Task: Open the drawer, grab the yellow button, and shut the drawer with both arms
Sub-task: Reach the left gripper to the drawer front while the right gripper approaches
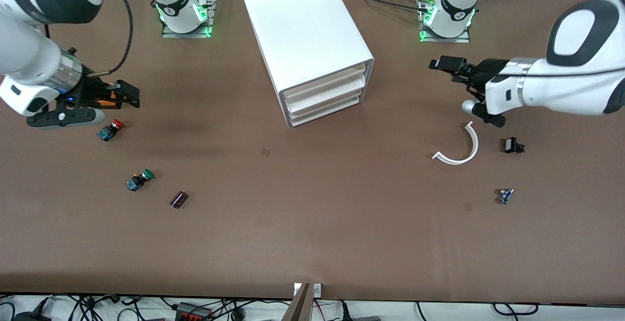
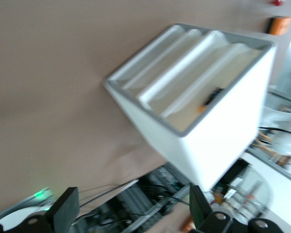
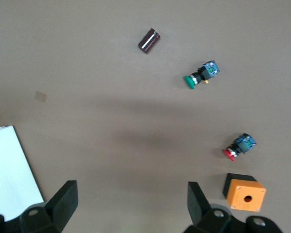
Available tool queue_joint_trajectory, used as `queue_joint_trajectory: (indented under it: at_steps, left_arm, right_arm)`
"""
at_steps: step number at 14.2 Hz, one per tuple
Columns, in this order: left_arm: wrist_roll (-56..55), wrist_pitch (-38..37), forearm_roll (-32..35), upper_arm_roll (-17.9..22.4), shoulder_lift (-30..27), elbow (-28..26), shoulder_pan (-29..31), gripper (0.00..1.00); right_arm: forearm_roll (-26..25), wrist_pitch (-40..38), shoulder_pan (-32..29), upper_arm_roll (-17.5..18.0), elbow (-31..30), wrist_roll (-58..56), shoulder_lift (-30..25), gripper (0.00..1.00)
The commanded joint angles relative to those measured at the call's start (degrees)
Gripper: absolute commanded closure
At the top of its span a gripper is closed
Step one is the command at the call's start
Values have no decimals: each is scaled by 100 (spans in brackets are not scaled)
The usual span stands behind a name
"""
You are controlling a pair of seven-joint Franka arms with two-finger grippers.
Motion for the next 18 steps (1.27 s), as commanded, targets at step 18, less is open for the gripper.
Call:
queue_joint_trajectory:
  at_steps: [18]
  left_arm:
    - [4745, 2503, -3466, -1202, 1015, -2241, -90, 36]
  right_arm:
    - [176, 56, 490, -40, 381, 1830, 299, 0]
